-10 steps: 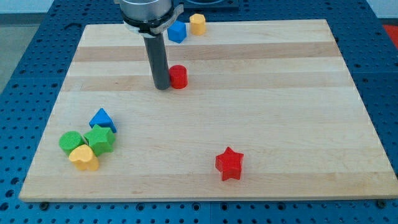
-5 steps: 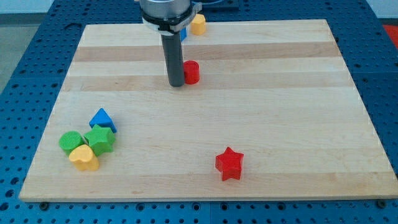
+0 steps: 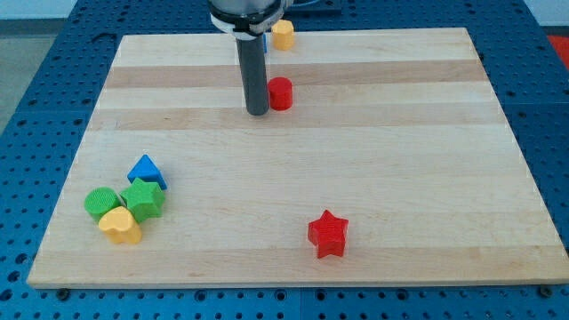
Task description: Push the red circle to the yellow hexagon
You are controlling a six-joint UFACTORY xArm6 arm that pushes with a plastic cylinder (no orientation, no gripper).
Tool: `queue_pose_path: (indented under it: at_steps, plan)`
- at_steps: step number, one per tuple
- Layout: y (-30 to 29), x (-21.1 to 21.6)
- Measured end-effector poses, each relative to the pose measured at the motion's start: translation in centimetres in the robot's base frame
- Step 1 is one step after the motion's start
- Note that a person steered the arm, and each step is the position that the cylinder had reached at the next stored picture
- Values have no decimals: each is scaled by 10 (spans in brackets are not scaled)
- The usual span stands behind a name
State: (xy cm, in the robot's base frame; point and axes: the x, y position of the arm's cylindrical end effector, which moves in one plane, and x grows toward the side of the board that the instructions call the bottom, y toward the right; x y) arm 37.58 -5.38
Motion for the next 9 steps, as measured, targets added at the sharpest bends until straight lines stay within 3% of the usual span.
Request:
queue_pose_path:
  at_steps: [2, 8, 9]
  plan:
    - [32, 1]
    - [62, -65]
    - [40, -84]
